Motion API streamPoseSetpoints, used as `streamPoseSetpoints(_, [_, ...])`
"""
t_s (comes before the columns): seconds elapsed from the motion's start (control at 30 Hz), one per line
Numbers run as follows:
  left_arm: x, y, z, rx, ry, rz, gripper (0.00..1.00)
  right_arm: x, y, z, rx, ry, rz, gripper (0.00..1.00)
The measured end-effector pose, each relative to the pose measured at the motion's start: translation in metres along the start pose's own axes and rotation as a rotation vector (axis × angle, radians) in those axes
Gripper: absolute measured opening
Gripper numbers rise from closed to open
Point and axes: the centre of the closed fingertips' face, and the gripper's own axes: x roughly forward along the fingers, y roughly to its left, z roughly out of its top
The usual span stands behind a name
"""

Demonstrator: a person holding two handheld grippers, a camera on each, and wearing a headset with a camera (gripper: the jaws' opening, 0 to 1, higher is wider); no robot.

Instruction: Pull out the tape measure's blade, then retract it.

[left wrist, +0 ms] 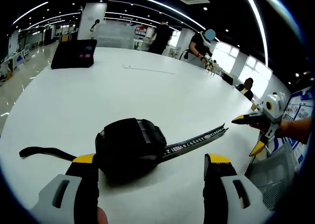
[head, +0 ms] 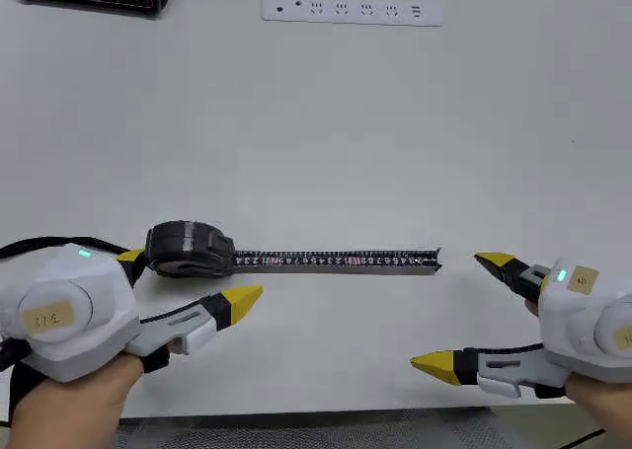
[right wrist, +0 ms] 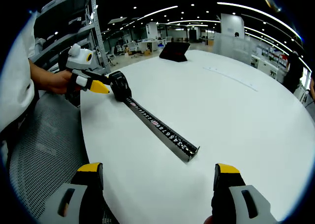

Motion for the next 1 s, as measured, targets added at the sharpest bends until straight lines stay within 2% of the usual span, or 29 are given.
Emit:
streamPoseSetpoints(0.07, [0.001, 0.0, 0.002, -0.023, -0.014, 0.005, 0.85, 0.001, -0.001, 0.001, -0.001, 0.001, 0.003, 0.9])
streamPoseSetpoints(0.17, [0.002, 0.003, 0.003, -0.019, -0.023, 0.022, 0.83, 0.001, -0.004, 0.002, -0.009, 0.008, 0.007, 0.89])
streamPoseSetpoints(0.37, [0.005, 0.007, 0.008, -0.045, -0.06, 0.068, 0.79, 0.003, -0.01, 0.003, -0.033, 0.028, 0.018, 0.84])
streamPoseSetpoints(0.53, [0.007, 0.012, 0.008, -0.037, -0.058, 0.117, 0.76, 0.004, -0.015, 0.005, -0.05, 0.035, 0.024, 0.81])
streamPoseSetpoints(1.0, [0.014, 0.023, 0.008, -0.065, -0.054, 0.179, 0.69, 0.011, -0.024, 0.007, -0.139, 0.065, 0.054, 0.62])
